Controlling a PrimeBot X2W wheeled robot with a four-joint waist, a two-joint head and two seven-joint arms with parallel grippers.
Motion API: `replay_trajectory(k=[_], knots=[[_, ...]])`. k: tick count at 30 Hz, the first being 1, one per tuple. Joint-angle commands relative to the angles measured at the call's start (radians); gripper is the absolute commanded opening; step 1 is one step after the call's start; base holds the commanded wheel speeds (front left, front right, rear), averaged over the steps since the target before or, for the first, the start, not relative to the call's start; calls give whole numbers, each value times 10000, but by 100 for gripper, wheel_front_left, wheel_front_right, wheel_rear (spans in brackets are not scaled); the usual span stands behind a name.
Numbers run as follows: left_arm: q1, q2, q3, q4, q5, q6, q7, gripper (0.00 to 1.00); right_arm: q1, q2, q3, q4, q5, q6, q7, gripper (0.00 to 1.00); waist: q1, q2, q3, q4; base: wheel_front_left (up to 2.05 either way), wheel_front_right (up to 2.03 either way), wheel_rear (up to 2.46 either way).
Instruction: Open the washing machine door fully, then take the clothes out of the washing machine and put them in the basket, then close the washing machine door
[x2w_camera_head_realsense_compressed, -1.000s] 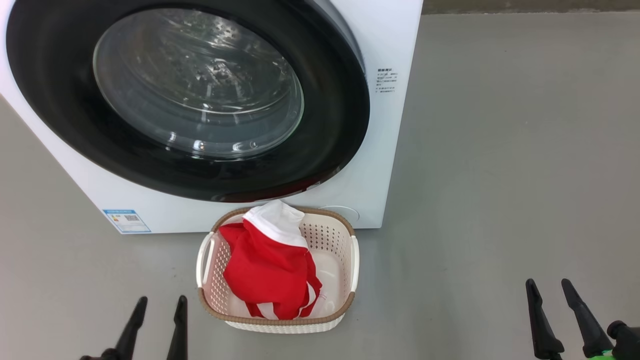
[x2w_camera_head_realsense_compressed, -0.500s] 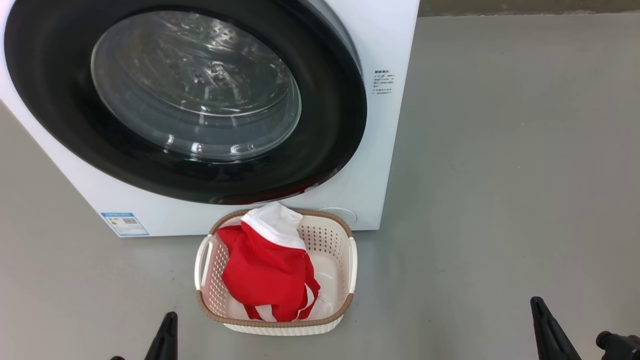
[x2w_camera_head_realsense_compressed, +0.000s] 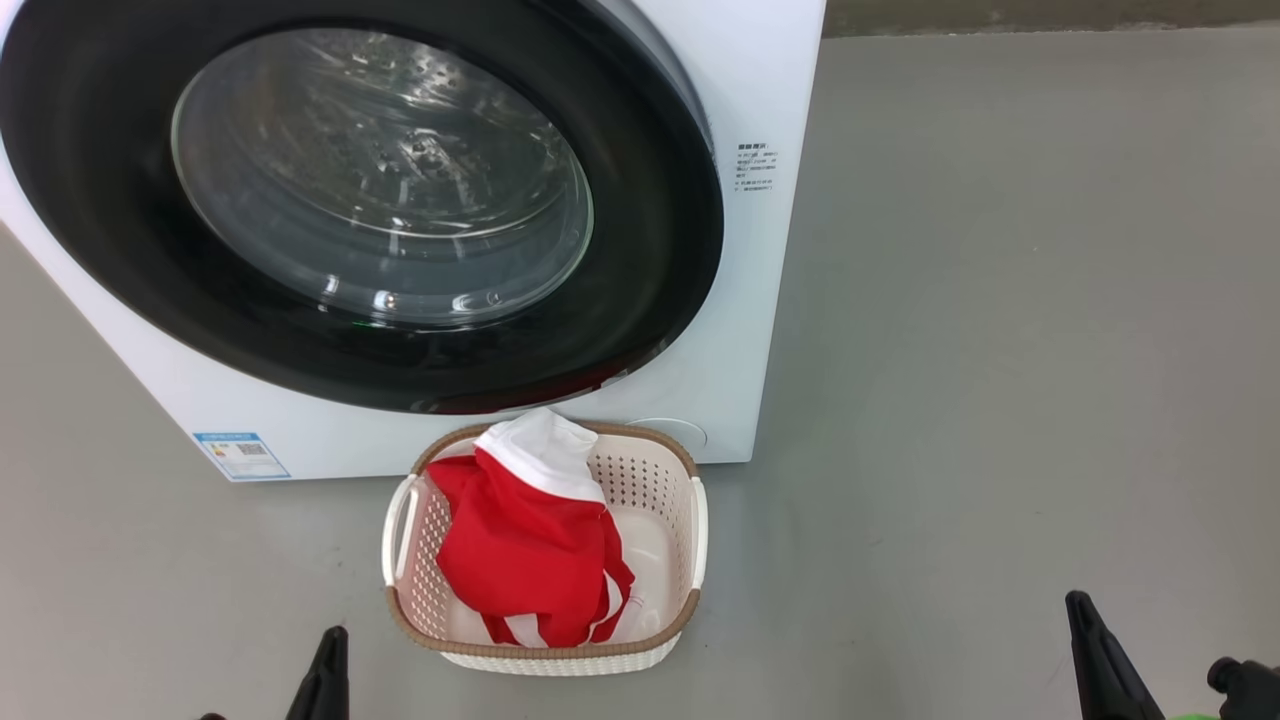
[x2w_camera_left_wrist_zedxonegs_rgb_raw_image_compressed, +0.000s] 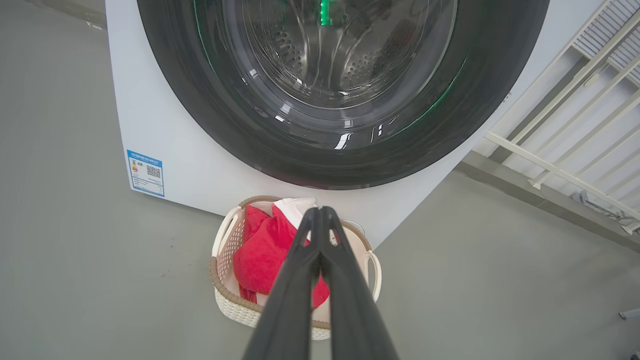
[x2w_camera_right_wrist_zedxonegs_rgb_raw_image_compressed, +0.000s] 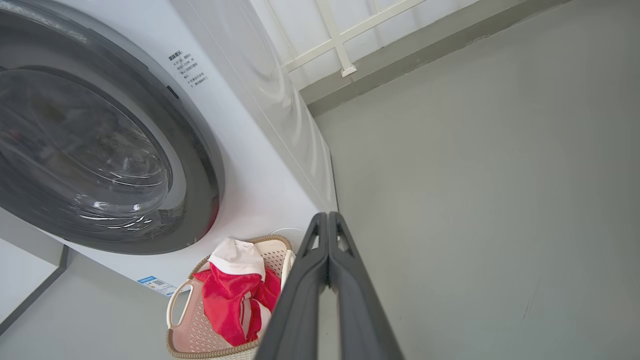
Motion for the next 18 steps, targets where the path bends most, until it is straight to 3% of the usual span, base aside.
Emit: replay_trajectory(k=[1, 18], knots=[[-321, 118, 106, -214, -278, -15, 31, 0, -434, -111, -25, -219, 238, -2, 66, 0, -2, 0, -7, -11, 0, 0, 0], [-552, 150, 197, -203, -2152, -24, 507, 0, -800, -93, -53, -195, 1875, -4, 557, 0, -2, 0, -88, -154, 0, 0, 0]])
